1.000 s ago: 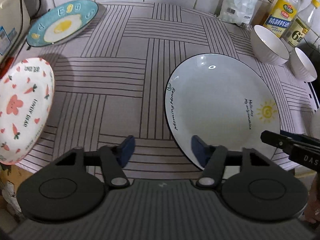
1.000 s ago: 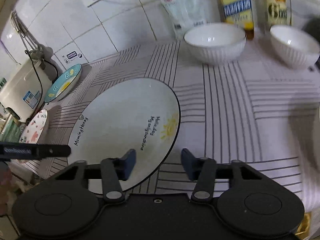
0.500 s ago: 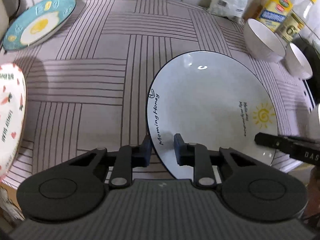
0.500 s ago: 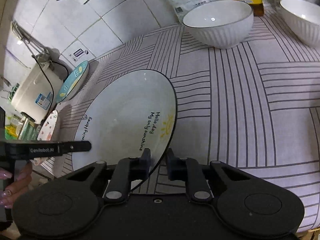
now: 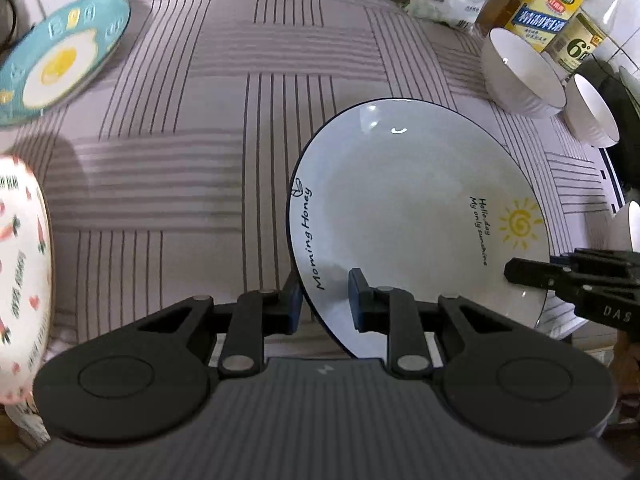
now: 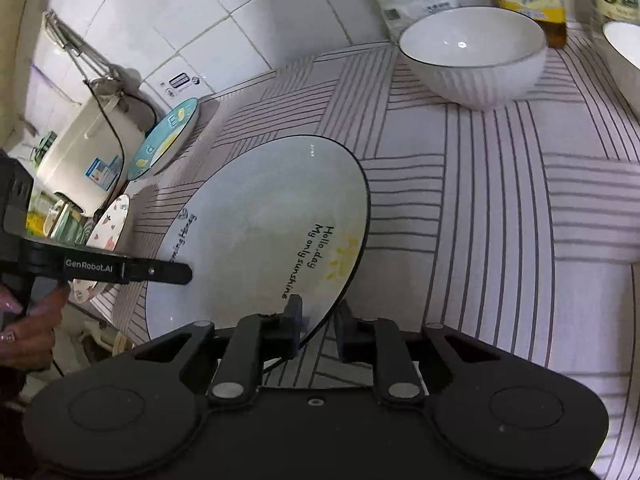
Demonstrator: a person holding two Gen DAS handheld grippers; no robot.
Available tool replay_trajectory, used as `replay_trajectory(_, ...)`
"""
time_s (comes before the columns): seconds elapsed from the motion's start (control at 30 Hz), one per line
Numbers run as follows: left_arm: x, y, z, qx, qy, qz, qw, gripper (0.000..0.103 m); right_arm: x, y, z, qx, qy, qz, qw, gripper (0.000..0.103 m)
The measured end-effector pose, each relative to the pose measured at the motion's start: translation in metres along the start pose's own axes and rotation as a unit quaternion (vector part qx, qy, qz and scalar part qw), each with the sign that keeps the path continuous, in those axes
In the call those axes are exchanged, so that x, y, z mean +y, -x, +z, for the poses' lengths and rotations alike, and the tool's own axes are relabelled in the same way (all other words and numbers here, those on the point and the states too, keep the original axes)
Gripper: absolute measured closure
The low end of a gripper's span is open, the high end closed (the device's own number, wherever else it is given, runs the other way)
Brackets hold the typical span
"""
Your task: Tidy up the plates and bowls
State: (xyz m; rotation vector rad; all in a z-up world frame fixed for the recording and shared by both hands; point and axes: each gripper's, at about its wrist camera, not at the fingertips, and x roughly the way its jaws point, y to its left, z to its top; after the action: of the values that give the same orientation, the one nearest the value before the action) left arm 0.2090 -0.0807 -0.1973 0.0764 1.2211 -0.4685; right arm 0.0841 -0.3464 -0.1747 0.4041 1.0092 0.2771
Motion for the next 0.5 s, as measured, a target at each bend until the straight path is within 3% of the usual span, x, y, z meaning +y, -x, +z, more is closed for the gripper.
replay_trajectory(0.5,0.033,0.003,0.066,-0.043,0.018,0.036,0.9982,0.08,0.011,-0.032,0.074,-0.036,0.062,0.016,0.997,0.079)
